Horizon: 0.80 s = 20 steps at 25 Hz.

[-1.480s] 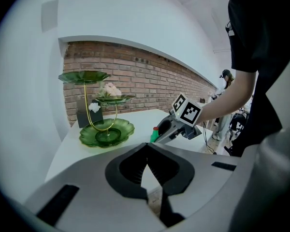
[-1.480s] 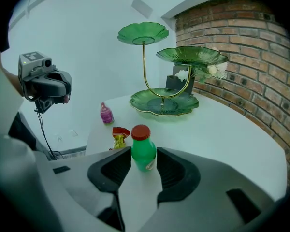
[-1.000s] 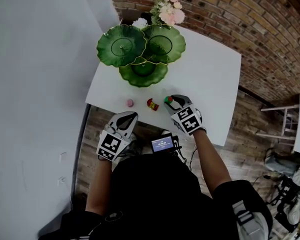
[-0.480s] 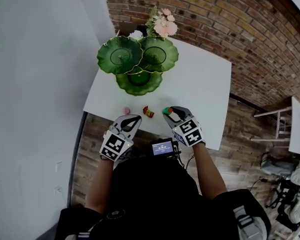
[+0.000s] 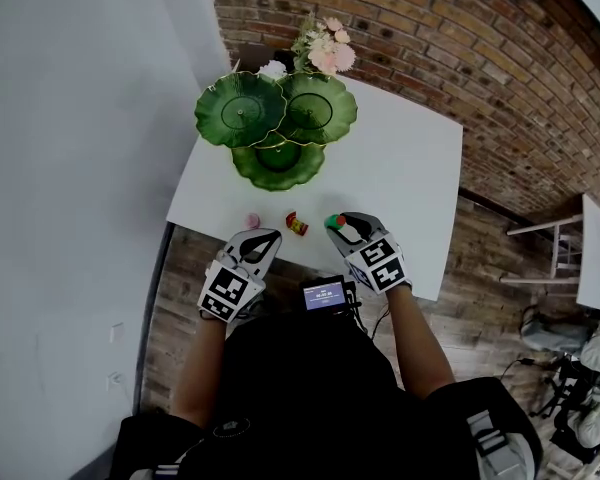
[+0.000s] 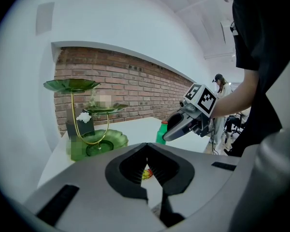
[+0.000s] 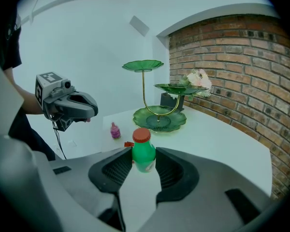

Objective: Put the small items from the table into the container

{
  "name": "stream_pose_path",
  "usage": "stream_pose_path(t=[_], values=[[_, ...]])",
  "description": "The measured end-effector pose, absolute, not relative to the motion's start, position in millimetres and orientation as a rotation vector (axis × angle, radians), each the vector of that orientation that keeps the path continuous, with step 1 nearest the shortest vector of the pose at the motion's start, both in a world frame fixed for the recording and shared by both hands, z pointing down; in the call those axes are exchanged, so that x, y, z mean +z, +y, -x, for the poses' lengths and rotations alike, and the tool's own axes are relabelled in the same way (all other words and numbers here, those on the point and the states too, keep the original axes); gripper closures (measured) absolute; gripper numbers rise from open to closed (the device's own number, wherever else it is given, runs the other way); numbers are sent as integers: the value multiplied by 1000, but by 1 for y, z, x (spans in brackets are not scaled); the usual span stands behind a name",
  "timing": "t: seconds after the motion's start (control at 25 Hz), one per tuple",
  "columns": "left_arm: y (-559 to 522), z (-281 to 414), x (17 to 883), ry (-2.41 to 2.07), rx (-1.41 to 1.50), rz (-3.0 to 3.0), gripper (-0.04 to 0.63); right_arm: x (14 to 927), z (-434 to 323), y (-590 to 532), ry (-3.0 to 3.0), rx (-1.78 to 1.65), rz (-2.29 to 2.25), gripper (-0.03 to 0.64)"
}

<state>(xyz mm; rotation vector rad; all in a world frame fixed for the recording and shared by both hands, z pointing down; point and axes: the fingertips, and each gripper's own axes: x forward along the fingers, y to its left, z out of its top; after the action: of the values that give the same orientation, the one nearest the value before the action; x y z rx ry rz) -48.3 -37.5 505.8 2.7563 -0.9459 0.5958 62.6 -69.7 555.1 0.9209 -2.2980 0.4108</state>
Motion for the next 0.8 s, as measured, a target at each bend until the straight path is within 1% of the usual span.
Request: stream_pose_path(t=[0.32,0.8], values=[[-44,51,504,-956,595,-2747,584,556,-54,-81,-2308,398,-879,454],[-72,64,504,-997,622,-2720,584,557,-26,-136,-2349,353,-839,454]])
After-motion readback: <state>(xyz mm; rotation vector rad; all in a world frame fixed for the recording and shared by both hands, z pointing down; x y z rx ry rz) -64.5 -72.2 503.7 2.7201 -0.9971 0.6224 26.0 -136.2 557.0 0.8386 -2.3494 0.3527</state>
